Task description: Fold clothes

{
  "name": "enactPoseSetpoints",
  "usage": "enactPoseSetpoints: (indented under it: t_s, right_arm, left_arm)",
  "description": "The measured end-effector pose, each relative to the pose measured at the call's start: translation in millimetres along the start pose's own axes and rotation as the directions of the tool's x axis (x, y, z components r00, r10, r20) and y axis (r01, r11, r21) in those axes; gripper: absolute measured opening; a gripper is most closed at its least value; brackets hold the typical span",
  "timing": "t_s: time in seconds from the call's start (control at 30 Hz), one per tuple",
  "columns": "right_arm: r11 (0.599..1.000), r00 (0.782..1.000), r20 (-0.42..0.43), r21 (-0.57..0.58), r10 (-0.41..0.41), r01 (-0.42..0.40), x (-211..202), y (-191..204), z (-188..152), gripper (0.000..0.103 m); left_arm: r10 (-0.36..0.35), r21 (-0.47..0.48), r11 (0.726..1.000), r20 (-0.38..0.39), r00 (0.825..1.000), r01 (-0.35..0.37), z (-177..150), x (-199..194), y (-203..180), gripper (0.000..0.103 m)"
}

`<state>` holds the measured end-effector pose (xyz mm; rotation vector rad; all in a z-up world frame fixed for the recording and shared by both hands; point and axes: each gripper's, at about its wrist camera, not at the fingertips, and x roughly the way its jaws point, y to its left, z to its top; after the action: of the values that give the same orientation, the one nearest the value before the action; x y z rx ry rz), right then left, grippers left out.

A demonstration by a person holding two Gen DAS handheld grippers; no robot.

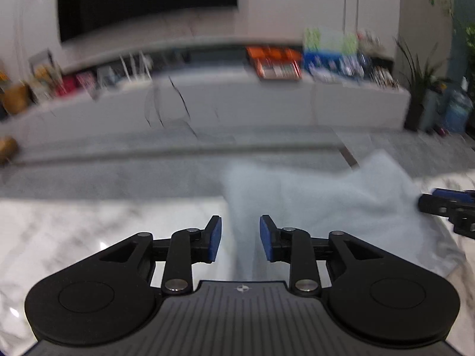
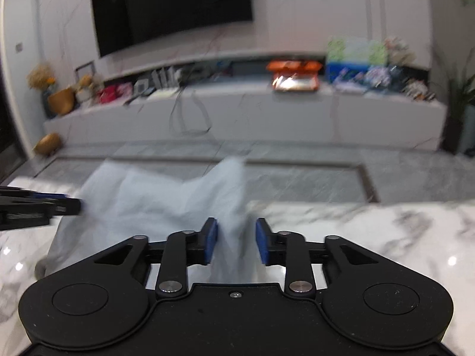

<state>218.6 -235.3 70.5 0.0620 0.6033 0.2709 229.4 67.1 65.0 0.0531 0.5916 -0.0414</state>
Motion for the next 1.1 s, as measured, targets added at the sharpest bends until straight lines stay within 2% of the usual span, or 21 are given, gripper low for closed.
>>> enactPoseSetpoints:
  t_s: [0.1,0.17,0.2,0.27,0.5,0.7,0.8,0.87,0.93,1.03,1.07,1.1]
  right_arm:
    - [0.999,0.999,0.033,0.002,0.041,-0.042,4,10,9,0.030]
    - [0.997,0.997,0.033,-0.001,0.075,-0.076,14,21,15,0.030]
    - [0.996,0.996,0.034,0.000,0.088,-0.088,20,26,16,0.030]
    - [0.995,0.994,0.027,0.005,0.104,-0.104,35,31,18,0.030]
    - [0.993,0.996,-0.020,0.081,0.088,-0.086,72,11,11,0.029]
    - [0.994,0.997,-0.023,0.074,0.078,-0.076,81,6,1,0.029]
    - [0.995,0.997,-0.042,0.085,0.065,-0.061,75,4,9,0.029]
    - [0.995,0.998,-0.020,0.091,0.052,-0.050,59,1,11,0.029]
    - [0.996,0.999,0.007,0.078,0.042,-0.042,39,0,9,0.030]
    - [0.998,0.999,0.011,0.025,0.050,-0.050,8,6,-6,0.031]
    - [0.999,0.999,0.009,0.005,0.048,-0.048,-1,9,-12,0.032]
    - [0.999,0.999,0.005,-0.013,0.046,-0.046,-9,13,-18,0.040]
  left_arm:
    - [-0.023,0.036,0.999,0.014,1.000,0.022,14,6,-10,0.037]
    - [-0.036,0.053,0.998,-0.016,0.999,0.037,19,23,-19,0.036]
    - [-0.039,0.047,0.998,-0.030,0.999,0.040,19,31,-20,0.032]
    - [-0.034,0.035,0.999,-0.048,0.998,0.035,17,45,-18,0.030]
    - [-0.018,-0.003,1.000,-0.093,0.995,0.018,-3,73,-1,0.028]
    - [-0.024,-0.026,0.999,-0.114,0.993,0.021,-13,78,4,0.028]
    - [0.002,0.000,1.000,-0.102,0.995,-0.002,-8,65,1,0.028]
    - [0.000,0.005,1.000,-0.055,0.998,0.000,-9,43,-2,0.028]
    - [-0.004,0.013,1.000,-0.022,1.000,0.005,-13,20,-5,0.029]
    - [-0.001,0.045,0.999,-0.021,1.000,0.002,-26,-10,-16,0.029]
    - [0.004,0.068,0.998,-0.025,1.000,-0.002,-32,-18,-21,0.029]
    - [0.009,0.090,0.996,-0.029,1.000,-0.006,-37,-26,-26,0.029]
